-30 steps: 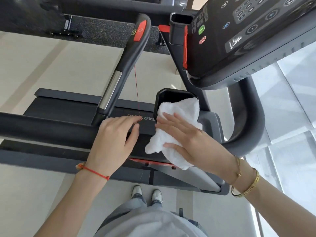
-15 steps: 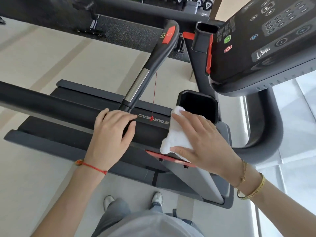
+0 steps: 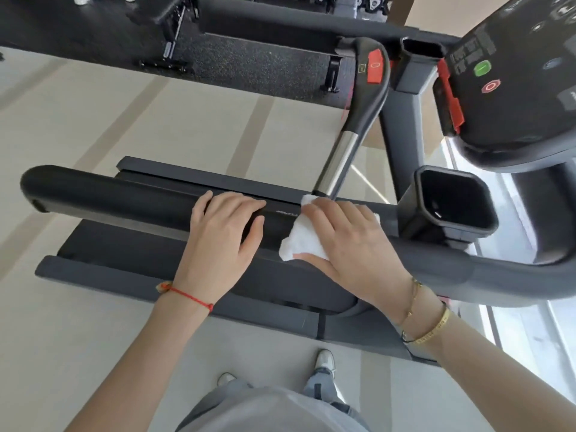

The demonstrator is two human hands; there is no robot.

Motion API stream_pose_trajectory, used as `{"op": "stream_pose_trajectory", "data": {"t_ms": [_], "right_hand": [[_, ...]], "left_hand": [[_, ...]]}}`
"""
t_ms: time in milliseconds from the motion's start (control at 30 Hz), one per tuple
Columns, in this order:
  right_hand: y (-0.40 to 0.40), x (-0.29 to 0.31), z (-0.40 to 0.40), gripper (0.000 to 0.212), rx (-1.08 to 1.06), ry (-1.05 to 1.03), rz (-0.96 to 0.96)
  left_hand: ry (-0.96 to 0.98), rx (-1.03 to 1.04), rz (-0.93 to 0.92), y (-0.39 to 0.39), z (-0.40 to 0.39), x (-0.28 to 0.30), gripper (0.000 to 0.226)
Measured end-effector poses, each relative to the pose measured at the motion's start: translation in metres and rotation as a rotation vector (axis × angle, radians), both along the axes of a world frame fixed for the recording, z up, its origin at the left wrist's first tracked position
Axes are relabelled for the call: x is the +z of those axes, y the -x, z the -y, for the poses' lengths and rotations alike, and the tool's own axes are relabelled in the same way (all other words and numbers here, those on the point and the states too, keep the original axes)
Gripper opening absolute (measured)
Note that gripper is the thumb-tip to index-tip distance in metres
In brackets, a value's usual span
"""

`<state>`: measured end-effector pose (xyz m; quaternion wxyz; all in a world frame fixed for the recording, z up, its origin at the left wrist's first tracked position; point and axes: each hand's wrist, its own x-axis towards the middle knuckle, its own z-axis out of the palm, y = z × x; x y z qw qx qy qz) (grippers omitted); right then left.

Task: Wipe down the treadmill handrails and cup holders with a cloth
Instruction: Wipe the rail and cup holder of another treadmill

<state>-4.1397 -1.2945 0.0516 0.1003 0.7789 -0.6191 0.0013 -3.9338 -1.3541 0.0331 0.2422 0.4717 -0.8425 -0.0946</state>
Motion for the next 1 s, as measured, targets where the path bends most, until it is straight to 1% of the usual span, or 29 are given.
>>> {"op": "stream_pose_trajectory", "data": {"t_ms": [100,233,367,533,667,733,800,867,1000], "right_hand": [[-0.039,-0.008,0.018,0.064,0.0,0.064,-0.021],[-0.098,-0.015,0.05,0.055,0.024,0.134,-0.007],[-0.153,-0.012,0.086,0.055,0.083,0.102,0.132],[-0.211,-0.008,0.117,0.049,0.211,0.09,0.299],[-0.254,-0.008,0.129,0.048,0.401,0.137,0.395],[-0.273,-0.011,0.132,0.048,0.51,0.101,0.42],[-0.294,-0.018,0.135,0.049,0.589,0.023,0.4],[-0.316,-0.027,0.138,0.049,0.63,-0.064,0.395],[-0.365,-0.045,0.154,0.049,0.67,-0.255,0.459]], "left_hand": [[0.004,0.001,-0.007,-0.036,0.017,0.0,0.026],[0.007,0.012,-0.028,-0.082,0.032,0.002,0.026],[0.028,0.074,-0.062,-0.133,0.039,0.005,0.026],[0.044,0.233,-0.111,-0.208,0.033,0.003,0.026],[0.039,0.389,-0.131,-0.267,0.015,-0.007,0.028],[0.027,0.478,-0.13,-0.292,0.005,-0.013,0.029],[-0.008,0.567,-0.139,-0.316,-0.006,-0.018,0.031],[-0.043,0.649,-0.144,-0.337,-0.017,-0.023,0.032],[-0.091,0.807,-0.142,-0.376,-0.031,-0.038,0.032]]}}
